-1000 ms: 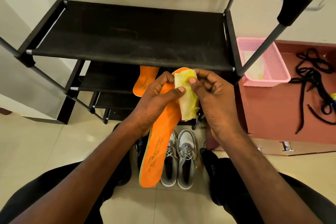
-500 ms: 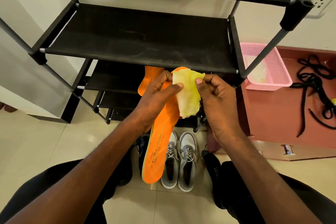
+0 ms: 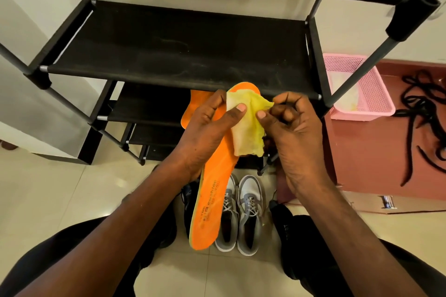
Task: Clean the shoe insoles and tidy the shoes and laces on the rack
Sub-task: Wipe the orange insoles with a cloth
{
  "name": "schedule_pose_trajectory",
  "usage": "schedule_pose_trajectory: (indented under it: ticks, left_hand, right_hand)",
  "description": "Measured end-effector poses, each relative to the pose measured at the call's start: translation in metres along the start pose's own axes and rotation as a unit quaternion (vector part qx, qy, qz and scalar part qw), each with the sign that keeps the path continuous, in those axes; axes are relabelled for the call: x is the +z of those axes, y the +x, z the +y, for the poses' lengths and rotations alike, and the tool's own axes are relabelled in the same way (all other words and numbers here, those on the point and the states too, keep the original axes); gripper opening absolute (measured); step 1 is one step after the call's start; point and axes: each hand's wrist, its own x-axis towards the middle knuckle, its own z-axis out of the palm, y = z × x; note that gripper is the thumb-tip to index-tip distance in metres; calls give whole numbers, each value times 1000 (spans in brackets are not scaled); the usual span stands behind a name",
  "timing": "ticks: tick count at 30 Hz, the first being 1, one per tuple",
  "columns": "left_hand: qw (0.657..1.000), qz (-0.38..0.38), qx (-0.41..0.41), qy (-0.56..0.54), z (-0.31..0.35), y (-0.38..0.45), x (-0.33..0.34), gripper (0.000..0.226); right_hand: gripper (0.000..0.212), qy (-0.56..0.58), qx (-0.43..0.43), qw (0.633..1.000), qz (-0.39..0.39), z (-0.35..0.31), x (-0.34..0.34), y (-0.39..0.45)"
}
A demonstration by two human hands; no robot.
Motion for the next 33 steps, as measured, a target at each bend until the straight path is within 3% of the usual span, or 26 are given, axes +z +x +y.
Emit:
schedule_pose_trajectory:
  ticks: [3, 8, 12, 15, 17, 20, 23, 26, 30, 33]
  left_hand:
    - [1000, -16, 16, 3, 4, 0, -2, 30]
    - [999, -22, 22, 11, 7, -2, -4, 29]
    - [999, -10, 26, 36, 8, -3, -7, 22]
    - [999, -14, 16, 25, 11, -6, -3, 25]
    - [1000, -26, 4, 6, 12, -7, 0, 25]
    - [999, -6, 31, 41, 11, -6, 1, 20]
    - [998, 19, 36, 48, 9, -4, -1, 20]
    - [995, 42, 35, 80, 5, 0, -5, 16]
    - [996, 44, 31, 77, 1, 3, -6, 15]
    - [996, 37, 35, 71, -1, 3, -6, 15]
  right_hand:
    - [20, -5, 3, 1000, -29, 0, 2, -3]
    - [34, 80, 122, 988, -57, 0, 5, -3]
    - [16, -30, -17, 999, -23, -1, 8, -5]
    - [20, -166, -127, 978, 25, 1, 7, -6]
    - [22, -228, -146, 962, 46, 2, 7, -6]
    - [22, -216, -103, 971, 5, 1, 8, -4]
    - [13, -85, -6, 995, -58, -3, 4, -2]
    - [32, 34, 87, 993, -70, -9, 1, -1]
    - [17, 56, 106, 991, -65, -9, 5, -2]
    - [38, 50, 110, 989, -85, -6, 7, -2]
